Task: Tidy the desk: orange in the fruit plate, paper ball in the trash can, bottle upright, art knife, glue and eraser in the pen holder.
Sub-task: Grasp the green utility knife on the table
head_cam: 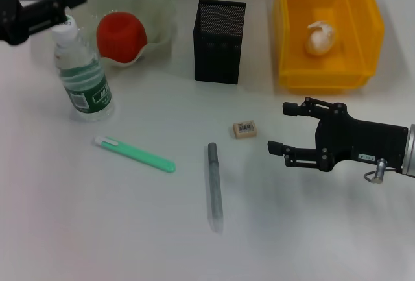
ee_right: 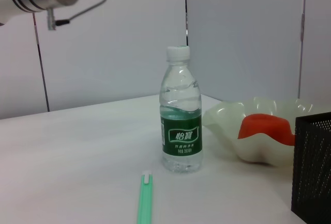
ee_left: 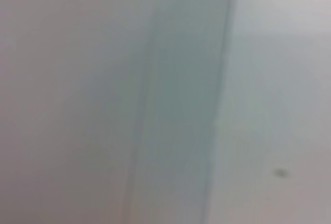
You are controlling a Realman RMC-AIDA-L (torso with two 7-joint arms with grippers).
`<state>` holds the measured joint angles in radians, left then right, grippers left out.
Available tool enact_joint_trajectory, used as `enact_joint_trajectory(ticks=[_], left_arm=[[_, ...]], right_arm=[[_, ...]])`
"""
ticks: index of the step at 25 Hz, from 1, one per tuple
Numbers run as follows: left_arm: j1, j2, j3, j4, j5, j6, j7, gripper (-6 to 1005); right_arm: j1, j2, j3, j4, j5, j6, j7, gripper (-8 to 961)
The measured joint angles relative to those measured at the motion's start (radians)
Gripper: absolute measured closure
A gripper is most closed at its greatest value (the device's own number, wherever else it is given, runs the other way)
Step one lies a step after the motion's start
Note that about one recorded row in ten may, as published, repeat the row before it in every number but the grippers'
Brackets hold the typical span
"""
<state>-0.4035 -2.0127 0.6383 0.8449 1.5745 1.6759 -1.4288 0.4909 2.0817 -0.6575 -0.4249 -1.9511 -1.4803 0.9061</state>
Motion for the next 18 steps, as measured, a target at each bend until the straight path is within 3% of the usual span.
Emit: enact_joint_trajectory(ticks=[4, 9, 11, 14, 15, 18], left_arm=[[0.001, 0.004, 0.006, -0.014, 0.0, 0.113, 0.023, 206], [0.001, 0.005, 0.011, -0.027, 0.012, 0.139, 0.042, 207], [0.0, 0.006, 0.015, -0.103, 0.117, 0.178, 0.149, 207], [0.0, 0.006, 0.015, -0.103, 0.117, 0.178, 0.149, 208], [-0.01, 0.004, 0.015, -0.143, 0.209, 0.176, 0.197, 208], [-0.014, -0.002, 0.015, -0.157, 0.257, 0.172, 0.223, 209]], right_arm=[[0.001, -0.001, -0.004, -0.001, 0.0, -0.004, 0.005, 129], [-0.001, -0.002, -0.004, -0.004, 0.0, -0.017, 0.015, 129], [-0.001, -0.003, -0.005, -0.008, 0.0, -0.024, 0.027, 129], [0.0, -0.003, -0.006, -0.01, 0.0, -0.03, 0.034, 130], [0.001, -0.003, -0.006, -0.01, 0.0, -0.031, 0.035, 130], [0.006, -0.003, -0.005, -0.011, -0.002, -0.031, 0.042, 130]])
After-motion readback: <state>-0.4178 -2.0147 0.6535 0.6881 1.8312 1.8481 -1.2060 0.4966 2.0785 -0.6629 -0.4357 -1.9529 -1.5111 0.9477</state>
